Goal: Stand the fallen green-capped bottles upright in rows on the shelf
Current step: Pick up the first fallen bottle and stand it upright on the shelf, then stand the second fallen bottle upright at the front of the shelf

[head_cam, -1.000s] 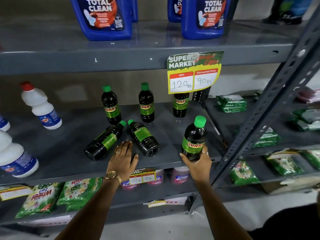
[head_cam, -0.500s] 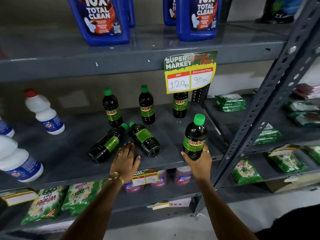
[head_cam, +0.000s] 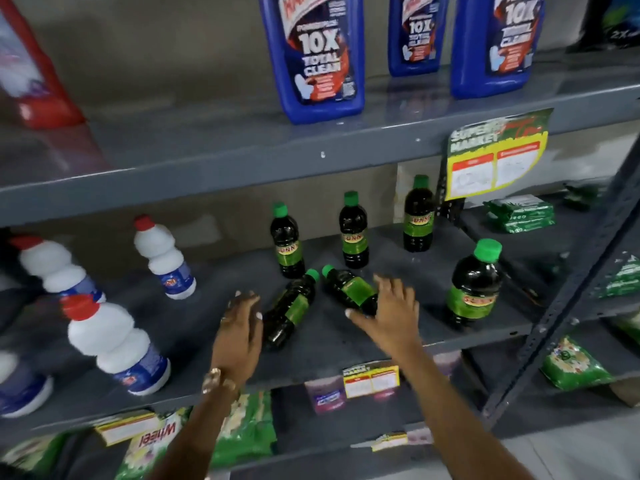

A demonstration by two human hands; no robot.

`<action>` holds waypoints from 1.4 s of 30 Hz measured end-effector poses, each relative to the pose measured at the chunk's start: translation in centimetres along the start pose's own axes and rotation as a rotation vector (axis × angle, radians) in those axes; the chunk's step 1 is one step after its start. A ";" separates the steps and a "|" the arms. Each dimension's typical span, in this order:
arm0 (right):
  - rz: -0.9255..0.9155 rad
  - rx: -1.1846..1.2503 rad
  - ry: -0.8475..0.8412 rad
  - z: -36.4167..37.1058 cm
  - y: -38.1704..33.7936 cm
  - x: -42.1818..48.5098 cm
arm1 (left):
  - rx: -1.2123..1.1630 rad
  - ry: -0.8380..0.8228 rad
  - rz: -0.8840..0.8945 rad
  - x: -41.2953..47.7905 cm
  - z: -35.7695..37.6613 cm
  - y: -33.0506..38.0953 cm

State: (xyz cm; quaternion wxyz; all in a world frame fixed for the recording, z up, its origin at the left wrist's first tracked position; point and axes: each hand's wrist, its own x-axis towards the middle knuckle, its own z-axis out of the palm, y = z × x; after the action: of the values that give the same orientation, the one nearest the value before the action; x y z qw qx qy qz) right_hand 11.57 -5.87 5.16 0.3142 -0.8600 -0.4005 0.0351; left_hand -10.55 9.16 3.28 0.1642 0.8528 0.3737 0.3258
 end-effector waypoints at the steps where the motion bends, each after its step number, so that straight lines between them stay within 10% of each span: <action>1: 0.067 -0.075 -0.093 0.1 -0.9 1.9 | 0.002 -0.016 -0.073 0.3 -0.3 -1.2; 7: 0.222 -0.081 -0.365 1.6 -1.7 6.0 | 0.135 -0.262 -0.215 0.5 1.5 -5.4; 22: 0.149 0.700 0.467 6.4 -1.5 6.5 | 0.234 -0.261 -0.137 0.8 2.0 -5.9; 42: 0.076 0.577 0.317 8.0 2.2 6.2 | 0.180 -0.283 -0.060 1.0 2.1 -7.8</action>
State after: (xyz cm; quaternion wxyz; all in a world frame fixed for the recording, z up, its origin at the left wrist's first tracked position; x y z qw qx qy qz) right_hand 14.74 1.57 -1.32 0.6016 -0.7447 -0.2878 0.0244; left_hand -12.76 14.98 -1.91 0.1477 0.8899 0.3996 0.1628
